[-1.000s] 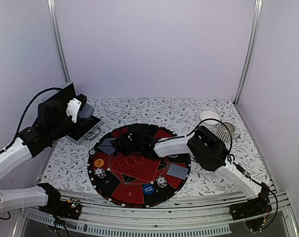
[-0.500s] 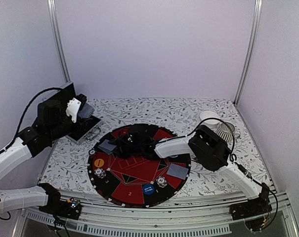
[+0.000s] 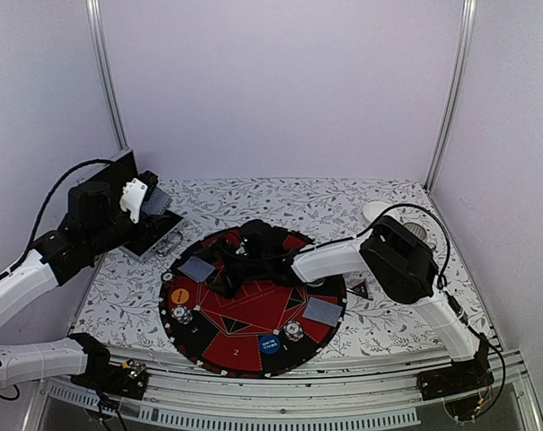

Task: Distribute texas hold em gaming equipment
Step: Distribute the poker card in the big blind area, then pick up the poker card from the face-down deck piles.

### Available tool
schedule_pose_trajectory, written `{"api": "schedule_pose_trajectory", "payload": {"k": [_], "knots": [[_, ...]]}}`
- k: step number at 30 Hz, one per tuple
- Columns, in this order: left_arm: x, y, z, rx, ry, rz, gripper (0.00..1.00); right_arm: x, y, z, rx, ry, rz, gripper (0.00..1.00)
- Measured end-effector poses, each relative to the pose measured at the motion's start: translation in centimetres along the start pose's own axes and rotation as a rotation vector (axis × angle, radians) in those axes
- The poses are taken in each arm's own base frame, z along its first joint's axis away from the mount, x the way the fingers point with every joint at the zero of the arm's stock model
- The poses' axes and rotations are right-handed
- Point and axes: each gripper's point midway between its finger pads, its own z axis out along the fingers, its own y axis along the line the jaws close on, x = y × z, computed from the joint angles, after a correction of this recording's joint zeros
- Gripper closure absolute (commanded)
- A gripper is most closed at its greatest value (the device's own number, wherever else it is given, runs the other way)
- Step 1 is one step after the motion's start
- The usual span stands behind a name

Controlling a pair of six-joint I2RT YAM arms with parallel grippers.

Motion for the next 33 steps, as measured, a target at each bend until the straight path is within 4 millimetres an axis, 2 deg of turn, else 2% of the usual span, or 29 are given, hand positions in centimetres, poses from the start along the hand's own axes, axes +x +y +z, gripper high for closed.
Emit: {"api": "schedule_pose_trajectory", "payload": {"k": [5,9,12,14,16,19,22,25,33], "knots": [[-0.1,-0.3,0.0,0.02,-0.004,0.012,0.55,0.9,2.4,-2.6,-0.015,0.019,-0.057,0.01],[-0.2,-0.9,0.0,0.053,-0.013,0.028,0.55,0.9,7.3,-6.2,-0.074,0.005,-0.207,0.01],[-0.3,-1.4,0.0,0.084,-0.021,0.042,0.55,0.2,12.3,-10.1,-0.126,-0.048,-0.412,0.01],[-0.4,-1.8,-0.1,0.107,-0.028,0.056,0.56,-0.1,14.7,-12.4,-0.136,-0.093,-0.548,0.01],[-0.5,-2.3,-0.2,0.134,-0.036,0.07,0.56,-0.4,16.9,-15.0,-0.134,-0.155,-0.706,0.01],[-0.8,-3.6,-0.3,0.191,-0.053,0.112,0.56,0.9,19.1,-17.5,-0.13,-0.192,-0.93,0.01],[-1.0,-5.4,-0.4,0.251,-0.066,0.168,0.56,2.9,19.8,-18.7,-0.128,-0.166,-1.102,0.01],[-1.5,-7.5,0.1,0.312,-0.067,0.241,0.56,4.3,19.6,-19.2,-0.124,-0.115,-1.226,0.0],[-3.3,-10.5,2.5,0.413,-0.064,0.325,0.56,5.4,17.1,-19.0,-0.076,0.008,-1.33,0.02]]}}
